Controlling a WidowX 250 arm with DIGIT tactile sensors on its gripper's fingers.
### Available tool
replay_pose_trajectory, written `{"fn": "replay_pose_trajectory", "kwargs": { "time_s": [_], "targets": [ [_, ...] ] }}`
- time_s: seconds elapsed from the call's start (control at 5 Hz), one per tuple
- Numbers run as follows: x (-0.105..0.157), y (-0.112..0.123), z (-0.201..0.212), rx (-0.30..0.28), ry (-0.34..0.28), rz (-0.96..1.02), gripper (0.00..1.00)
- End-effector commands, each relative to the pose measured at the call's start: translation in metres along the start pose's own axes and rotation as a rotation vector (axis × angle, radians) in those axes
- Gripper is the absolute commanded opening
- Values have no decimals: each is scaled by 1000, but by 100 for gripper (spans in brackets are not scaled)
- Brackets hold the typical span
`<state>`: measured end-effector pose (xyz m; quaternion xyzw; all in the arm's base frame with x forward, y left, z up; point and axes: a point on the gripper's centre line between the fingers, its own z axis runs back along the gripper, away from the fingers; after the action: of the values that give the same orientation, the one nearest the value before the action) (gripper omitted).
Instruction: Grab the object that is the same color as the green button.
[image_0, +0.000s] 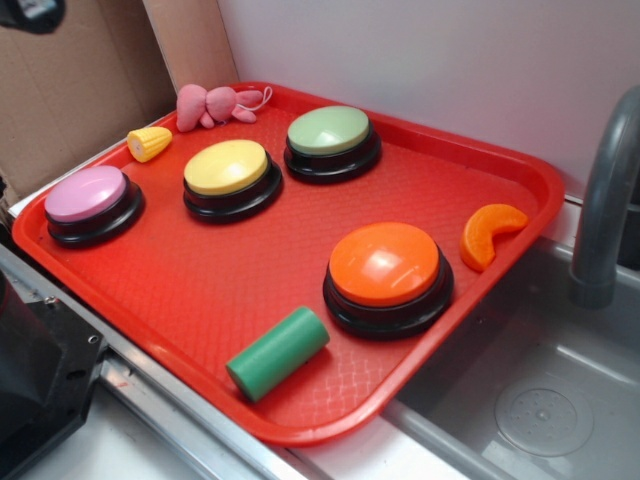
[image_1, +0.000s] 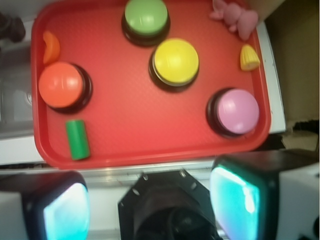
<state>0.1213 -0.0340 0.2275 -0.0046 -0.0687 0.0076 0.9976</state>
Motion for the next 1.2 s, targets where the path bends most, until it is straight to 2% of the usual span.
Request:
{"fn": "replay_pose_trajectory", "kwargs": {
  "time_s": [0.0,0.2,0.6,0.8,1.0],
  "targets": [
    [17,-45,-33,63,-81,76,100],
    [20,-57,-61,34,-106,97,100],
    [23,-86,-125,-40,-49,52,100],
    [22,-103,-152,-45,-28,-9,100],
    [15,-109,-170,-14,9,-35,100]
  ]
}}
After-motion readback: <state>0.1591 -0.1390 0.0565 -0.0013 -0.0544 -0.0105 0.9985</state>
